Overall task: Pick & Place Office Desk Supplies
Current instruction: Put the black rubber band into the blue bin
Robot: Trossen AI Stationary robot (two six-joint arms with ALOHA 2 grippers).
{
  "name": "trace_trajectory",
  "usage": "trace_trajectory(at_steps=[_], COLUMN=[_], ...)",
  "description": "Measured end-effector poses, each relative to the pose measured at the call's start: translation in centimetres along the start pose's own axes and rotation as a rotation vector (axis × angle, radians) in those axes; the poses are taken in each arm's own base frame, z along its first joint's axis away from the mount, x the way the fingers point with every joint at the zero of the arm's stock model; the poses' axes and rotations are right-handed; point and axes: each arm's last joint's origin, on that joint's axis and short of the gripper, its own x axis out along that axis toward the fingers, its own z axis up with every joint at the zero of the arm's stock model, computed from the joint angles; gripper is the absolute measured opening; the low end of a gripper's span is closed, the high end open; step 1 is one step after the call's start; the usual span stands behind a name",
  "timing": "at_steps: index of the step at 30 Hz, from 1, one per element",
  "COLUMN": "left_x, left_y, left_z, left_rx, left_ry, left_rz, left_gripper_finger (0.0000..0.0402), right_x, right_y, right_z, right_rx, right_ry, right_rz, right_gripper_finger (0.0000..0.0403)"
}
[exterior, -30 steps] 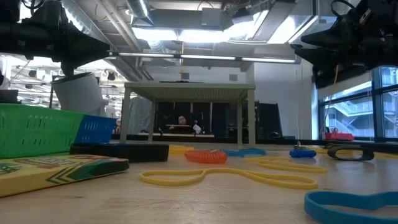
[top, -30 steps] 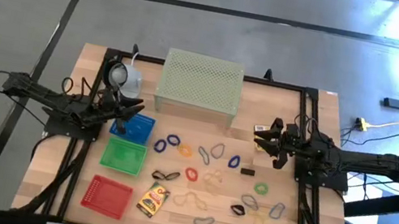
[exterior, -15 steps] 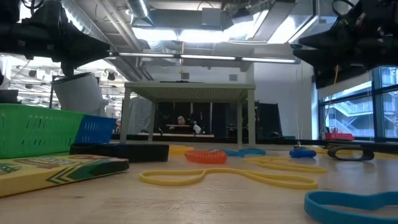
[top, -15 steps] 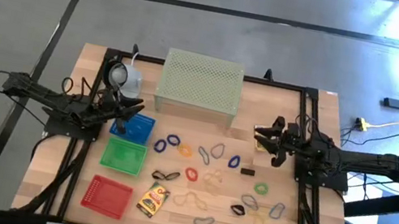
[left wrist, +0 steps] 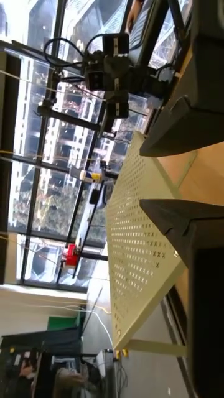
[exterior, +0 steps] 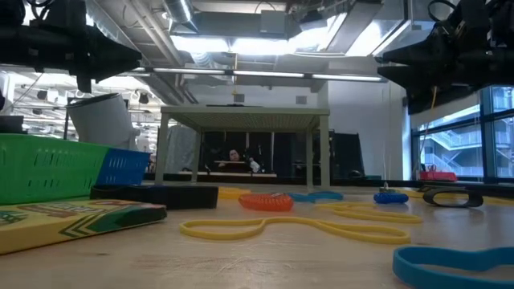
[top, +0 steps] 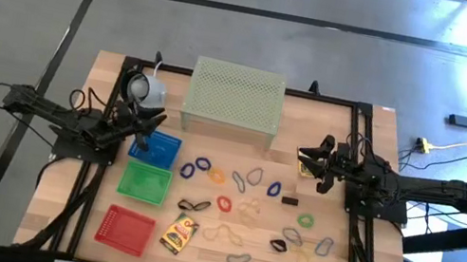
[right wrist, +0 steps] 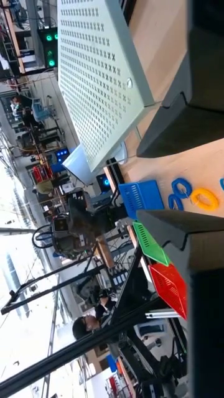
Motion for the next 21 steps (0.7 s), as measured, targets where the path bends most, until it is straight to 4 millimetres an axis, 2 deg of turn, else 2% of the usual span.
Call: trace_trajectory(at_steps=[8,21], left_x=[0.0,-0.08], left_y=[-0.16,-0.83], left_z=[-0.15,-0.72], left_rx=[0.054,0.091], left_ry=[0.016,0.079], left_rz=[-0.058,-0.294], left_gripper_finger=[0.0114,0.0114], right_x=[0.0,0.0], right_y=[0.0,-0.01], right_z=[-0.01,0.01], right_rx=[-0.029,-0.059], right_ry=[0.0,-0.001], right_rz=[0.0,-0.004], right_gripper_finger=[0.0146,0.0146])
